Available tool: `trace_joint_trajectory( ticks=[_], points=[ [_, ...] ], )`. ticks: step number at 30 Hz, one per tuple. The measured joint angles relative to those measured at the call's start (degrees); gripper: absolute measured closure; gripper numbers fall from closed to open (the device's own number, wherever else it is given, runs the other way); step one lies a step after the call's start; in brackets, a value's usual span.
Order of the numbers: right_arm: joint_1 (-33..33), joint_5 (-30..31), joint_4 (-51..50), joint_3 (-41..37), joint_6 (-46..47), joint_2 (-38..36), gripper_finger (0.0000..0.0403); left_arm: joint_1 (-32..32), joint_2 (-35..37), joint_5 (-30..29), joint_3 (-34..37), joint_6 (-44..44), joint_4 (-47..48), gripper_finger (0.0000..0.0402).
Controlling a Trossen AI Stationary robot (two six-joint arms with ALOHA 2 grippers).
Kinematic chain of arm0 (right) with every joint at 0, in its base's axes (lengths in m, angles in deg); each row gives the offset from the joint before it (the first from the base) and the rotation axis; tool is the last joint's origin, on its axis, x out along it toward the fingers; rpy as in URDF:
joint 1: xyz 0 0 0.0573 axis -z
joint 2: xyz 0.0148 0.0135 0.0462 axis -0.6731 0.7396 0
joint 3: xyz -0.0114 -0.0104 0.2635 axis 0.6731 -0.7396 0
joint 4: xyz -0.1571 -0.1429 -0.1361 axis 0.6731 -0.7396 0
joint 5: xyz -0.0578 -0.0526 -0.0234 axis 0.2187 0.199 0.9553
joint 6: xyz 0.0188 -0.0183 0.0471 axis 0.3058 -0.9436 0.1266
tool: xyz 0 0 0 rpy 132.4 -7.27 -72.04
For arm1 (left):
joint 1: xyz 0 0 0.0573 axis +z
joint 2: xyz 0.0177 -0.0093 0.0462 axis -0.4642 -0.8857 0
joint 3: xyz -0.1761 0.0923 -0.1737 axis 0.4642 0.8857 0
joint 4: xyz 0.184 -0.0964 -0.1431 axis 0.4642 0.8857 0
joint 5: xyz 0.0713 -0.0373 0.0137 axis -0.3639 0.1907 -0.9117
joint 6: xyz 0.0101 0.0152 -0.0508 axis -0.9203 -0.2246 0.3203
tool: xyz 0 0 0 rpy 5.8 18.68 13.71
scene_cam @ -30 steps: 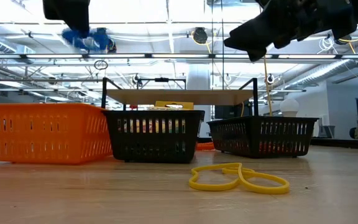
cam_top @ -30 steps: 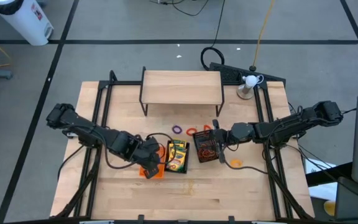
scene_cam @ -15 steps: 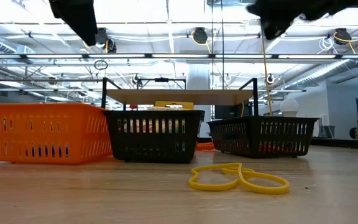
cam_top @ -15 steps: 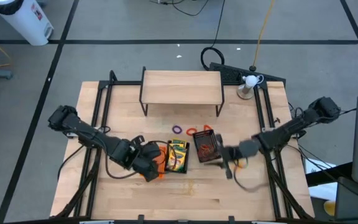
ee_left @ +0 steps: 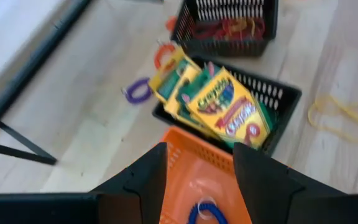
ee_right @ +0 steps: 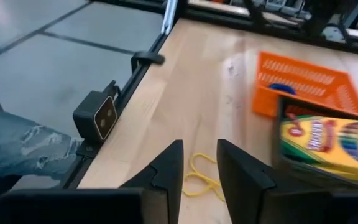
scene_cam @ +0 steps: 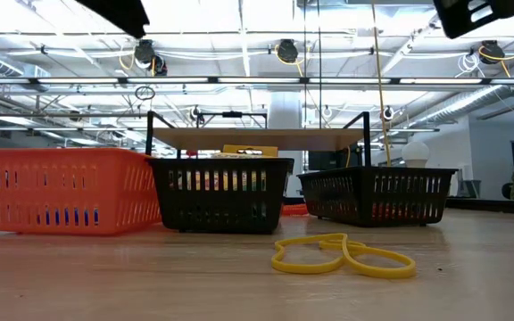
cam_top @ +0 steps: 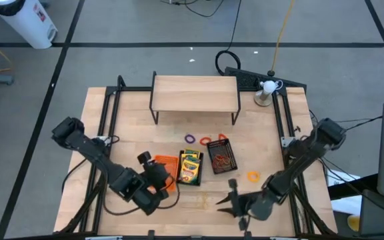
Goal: Pick & Place Office Desk Supplies
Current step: Put the yellow rubber band into the right black bin
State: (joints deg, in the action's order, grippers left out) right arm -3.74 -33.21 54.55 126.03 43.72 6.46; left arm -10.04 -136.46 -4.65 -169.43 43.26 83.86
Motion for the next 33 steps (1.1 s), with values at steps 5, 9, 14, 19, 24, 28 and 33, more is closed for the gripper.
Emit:
trace_joint_trajectory(
  ticks=[5,9,14,19,24,28,33],
  points=[
    [0.8,-0.2,-0.6,4.5,-0.2,5.3,0.0307,-3.1,0.0,-7.6,0.0,3.6,0.0,0.0217],
    [2.3,-2.0,-3.3,5.0,1.5,7.6,0.0307,-3.7,0.0,-10.6,0.0,4.5,0.0,0.0217],
    [5.0,-5.9,-6.5,5.0,6.5,8.5,0.0301,-3.5,0.0,-11.3,0.0,4.5,-0.1,0.0217],
    [6.0,-6.2,-7.4,5.0,9.6,8.7,0.0291,-3.1,0.0,-10.9,0.0,5.4,0.0,0.0217],
    [6.3,-6.3,-10.9,5.0,13.0,8.7,0.0283,-3.2,0.0,-10.7,0.0,5.6,-0.1,0.0218],
    [6.4,-7.9,-9.3,5.0,12.3,8.7,0.0277,-3.2,0.0,-10.7,0.0,5.6,-0.1,0.0217],
    [8.2,-13.3,-6.1,5.0,10.1,11.1,0.0277,-3.2,0.0,-10.6,0.0,5.6,-0.1,0.0217]
  ],
)
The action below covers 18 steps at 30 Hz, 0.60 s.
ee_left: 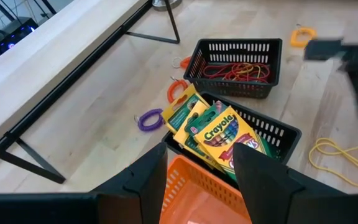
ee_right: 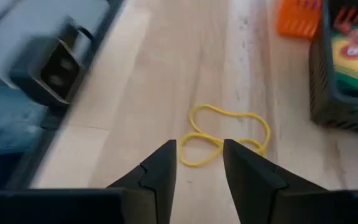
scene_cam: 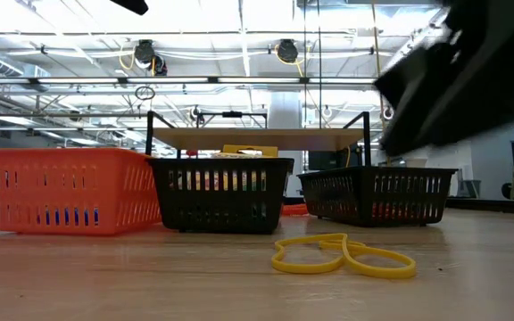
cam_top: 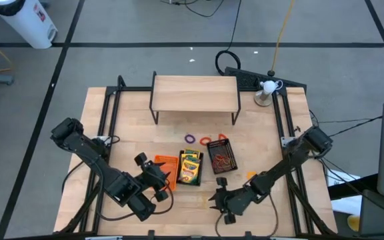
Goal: Pick & Place Office Desk Supplies
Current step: Put the yellow rubber band into the right black bin
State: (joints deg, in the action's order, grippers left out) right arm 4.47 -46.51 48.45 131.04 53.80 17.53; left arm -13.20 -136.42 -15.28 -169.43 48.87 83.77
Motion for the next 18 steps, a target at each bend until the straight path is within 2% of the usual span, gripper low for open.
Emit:
trace_joint_trajectory(
  ticks=[4,9,18],
  points=[
    [1.5,-3.6,6.0,0.0,-0.1,4.0,0.0277,0.0,0.0,0.0,0.0,0.0,0.0,0.0217],
    [2.6,-3.4,9.4,-0.1,-0.3,7.2,0.0276,0.0,0.0,0.1,0.0,0.0,0.0,0.0217],
    [3.5,-1.5,7.4,-0.1,-1.0,7.4,0.0277,0.0,0.0,2.1,0.0,0.0,0.0,0.0218]
  ],
)
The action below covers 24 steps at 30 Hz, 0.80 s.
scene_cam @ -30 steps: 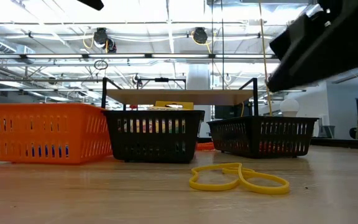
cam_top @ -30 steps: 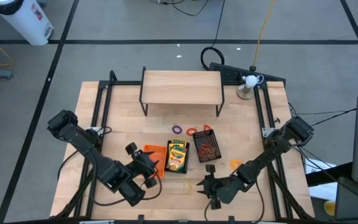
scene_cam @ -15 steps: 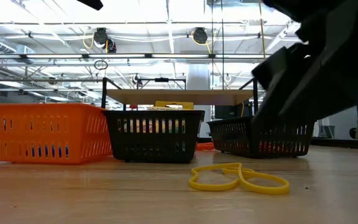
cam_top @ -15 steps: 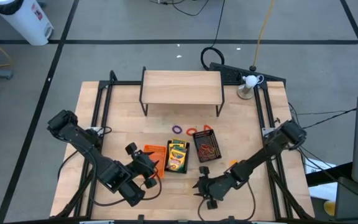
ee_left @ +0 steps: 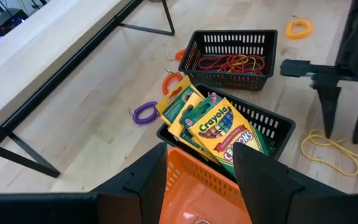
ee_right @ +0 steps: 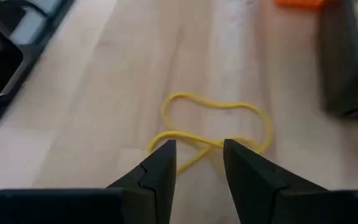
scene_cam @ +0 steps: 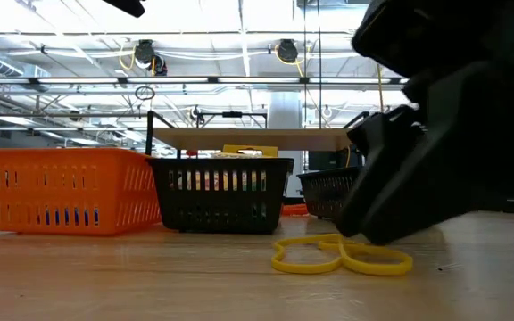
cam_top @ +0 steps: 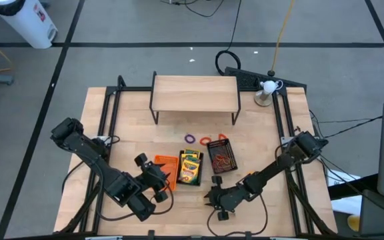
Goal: Pick & Place Office Desk Supplies
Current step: Put the yellow rubber band into the right black bin
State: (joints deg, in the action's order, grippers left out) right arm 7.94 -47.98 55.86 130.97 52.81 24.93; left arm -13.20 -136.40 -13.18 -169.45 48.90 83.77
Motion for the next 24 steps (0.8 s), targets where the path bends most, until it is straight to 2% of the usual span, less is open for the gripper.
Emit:
trace_joint_trajectory(
  ticks=[18,21,24],
  points=[
    [2.1,-1.7,-3.1,0.0,1.1,0.0,0.028,0.0,0.0,0.5,0.0,0.2,0.0,0.0217],
    [2.1,-1.8,-4.3,0.1,3.4,-0.1,0.0302,0.0,0.0,0.5,0.0,0.2,-0.1,0.0217],
    [2.1,-2.0,-4.5,0.1,3.8,-0.1,0.035,0.0,0.0,0.5,0.0,0.2,-0.2,0.0217]
  ],
)
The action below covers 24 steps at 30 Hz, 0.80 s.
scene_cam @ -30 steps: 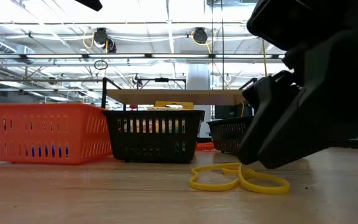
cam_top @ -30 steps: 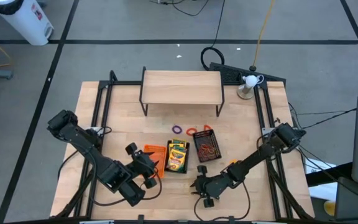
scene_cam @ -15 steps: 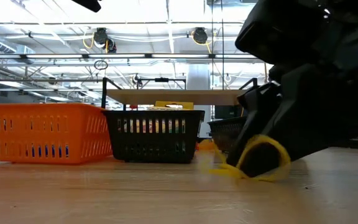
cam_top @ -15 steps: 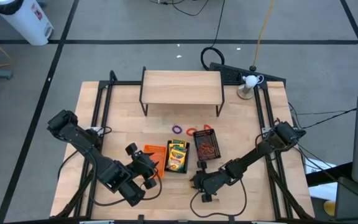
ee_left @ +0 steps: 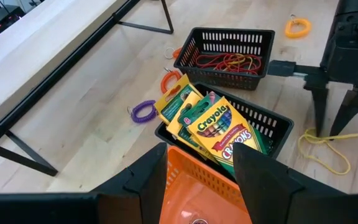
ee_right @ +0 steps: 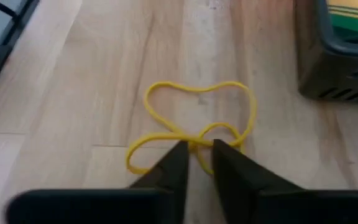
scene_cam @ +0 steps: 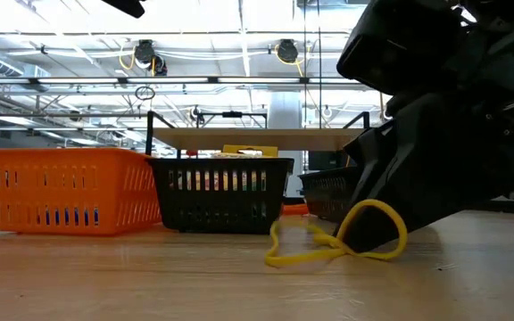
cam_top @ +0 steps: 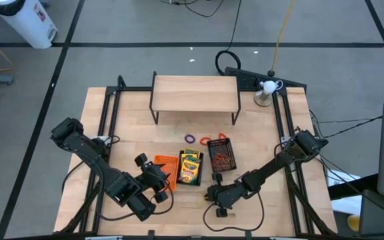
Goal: Pick & Place Office Desk Supplies
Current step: Put the yellow rubber band into the right black bin
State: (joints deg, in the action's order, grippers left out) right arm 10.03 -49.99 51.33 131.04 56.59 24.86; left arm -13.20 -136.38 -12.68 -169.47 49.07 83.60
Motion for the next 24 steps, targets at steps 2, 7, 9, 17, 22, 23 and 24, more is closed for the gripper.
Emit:
trace_joint_trajectory(
  ticks=[2,7,9,17,22,23,24],
  points=[
    [0.0,-0.2,0.9,0.0,-1.1,0.0,0.0386,0.0,0.0,0.0,0.0,0.0,0.0,0.0217],
    [0.0,0.1,6.7,-0.2,-3.9,0.2,0.0401,0.0,0.0,0.1,0.0,0.0,0.0,0.0217],
    [-0.1,0.1,9.2,-0.2,-4.6,-0.2,0.0402,0.0,0.0,0.1,0.0,0.0,0.0,0.0217],
    [-1.4,0.1,12.2,-0.2,-9.7,-5.2,0.0403,0.0,0.0,0.2,0.0,0.0,-0.1,0.0217],
    [-1.6,-2.6,5.1,-0.1,-10.4,-8.1,0.0399,0.0,0.0,0.2,0.0,0.0,-0.2,0.0217],
    [-1.6,-2.8,3.7,-0.1,-10.3,-8.2,0.0396,0.0,0.0,0.2,0.0,0.0,-0.2,0.0218],
    [-1.6,-2.8,2.2,-0.1,-10.4,-8.1,0.0392,0.0,0.0,0.2,0.0,0.0,-0.2,0.0217]
  ],
)
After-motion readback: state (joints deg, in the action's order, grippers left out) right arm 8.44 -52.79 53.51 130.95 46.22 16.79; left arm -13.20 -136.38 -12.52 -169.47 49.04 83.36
